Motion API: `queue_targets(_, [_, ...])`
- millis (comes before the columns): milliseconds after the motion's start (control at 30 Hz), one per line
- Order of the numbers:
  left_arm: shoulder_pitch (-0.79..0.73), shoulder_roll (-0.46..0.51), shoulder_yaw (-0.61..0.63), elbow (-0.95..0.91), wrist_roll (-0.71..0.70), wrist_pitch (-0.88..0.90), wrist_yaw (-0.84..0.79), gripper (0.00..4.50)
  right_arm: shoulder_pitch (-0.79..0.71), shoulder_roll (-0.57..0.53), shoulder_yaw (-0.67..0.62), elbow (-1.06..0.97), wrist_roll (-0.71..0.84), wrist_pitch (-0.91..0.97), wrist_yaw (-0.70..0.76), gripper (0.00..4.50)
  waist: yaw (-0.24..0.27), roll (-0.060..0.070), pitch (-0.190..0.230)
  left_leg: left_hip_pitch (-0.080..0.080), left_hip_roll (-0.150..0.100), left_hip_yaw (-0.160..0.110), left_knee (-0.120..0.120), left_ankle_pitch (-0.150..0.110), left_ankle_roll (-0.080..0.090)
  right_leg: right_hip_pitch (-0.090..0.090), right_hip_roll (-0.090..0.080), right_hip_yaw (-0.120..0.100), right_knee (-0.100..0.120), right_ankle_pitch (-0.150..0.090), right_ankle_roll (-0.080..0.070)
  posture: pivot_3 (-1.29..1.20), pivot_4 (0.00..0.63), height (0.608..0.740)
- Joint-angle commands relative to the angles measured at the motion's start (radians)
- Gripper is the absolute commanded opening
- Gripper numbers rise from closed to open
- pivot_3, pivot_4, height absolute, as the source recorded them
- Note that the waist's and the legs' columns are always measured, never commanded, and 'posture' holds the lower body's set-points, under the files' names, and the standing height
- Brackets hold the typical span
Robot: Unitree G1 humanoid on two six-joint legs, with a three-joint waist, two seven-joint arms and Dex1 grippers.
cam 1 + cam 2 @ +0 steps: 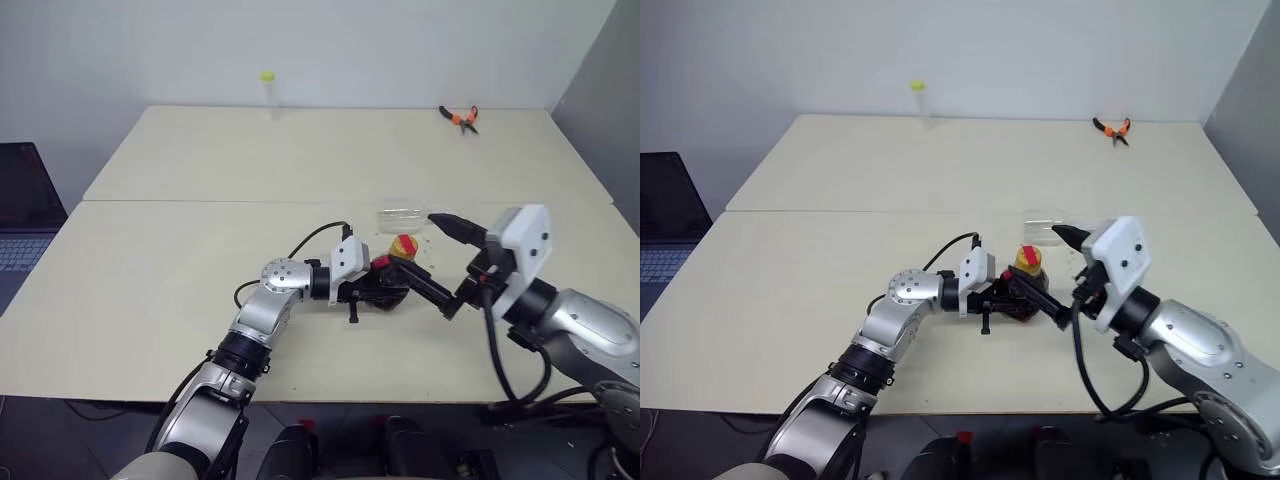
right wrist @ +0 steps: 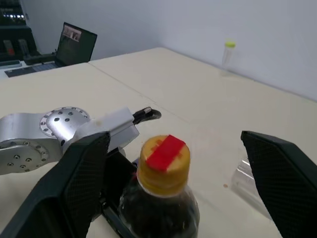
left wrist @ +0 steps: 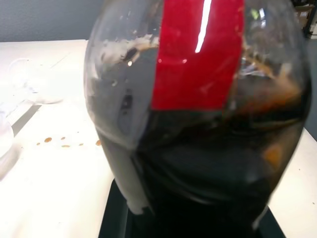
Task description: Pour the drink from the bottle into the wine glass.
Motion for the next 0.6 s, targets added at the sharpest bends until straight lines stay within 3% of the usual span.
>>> queue_targets(33, [-0.025,-0.008,0.01,-0.018,-0.007,-0.024,-0.001,0.72,-0.03,0.014,0.061,0.021,-0.109,-0.042,-0.019,4.5,0.0,0.0,0.0,0.0,0.0,0.0,0.0,0.0,0.0,0.0,0.0,0.0,0.0,0.0,0.0,0.0,0.15,0.74])
queue_targets(233, [-0.026,-0.008,0.011,-0.015,-0.005,-0.027,-0.002,0.72,-0.007,0.039,0.026,0.049,-0.159,-0.067,-0.002,4.5,0.001,0.0,0.0,0.0,0.0,0.0,0.0,0.0,0.0,0.0,0.0,0.0,-0.001,0.0,0.0,0.0,0.15,0.74])
queue_targets(600, [-0.028,-0.006,0.01,-0.008,-0.003,-0.033,-0.008,0.72,0.114,0.017,-0.148,0.007,0.018,-0.031,0.066,4.5,0.002,0.0,0.0,0.0,0.0,0.0,0.0,0.0,0.0,0.0,0.0,0.0,0.0,0.0,0.0,0.0,0.15,0.74])
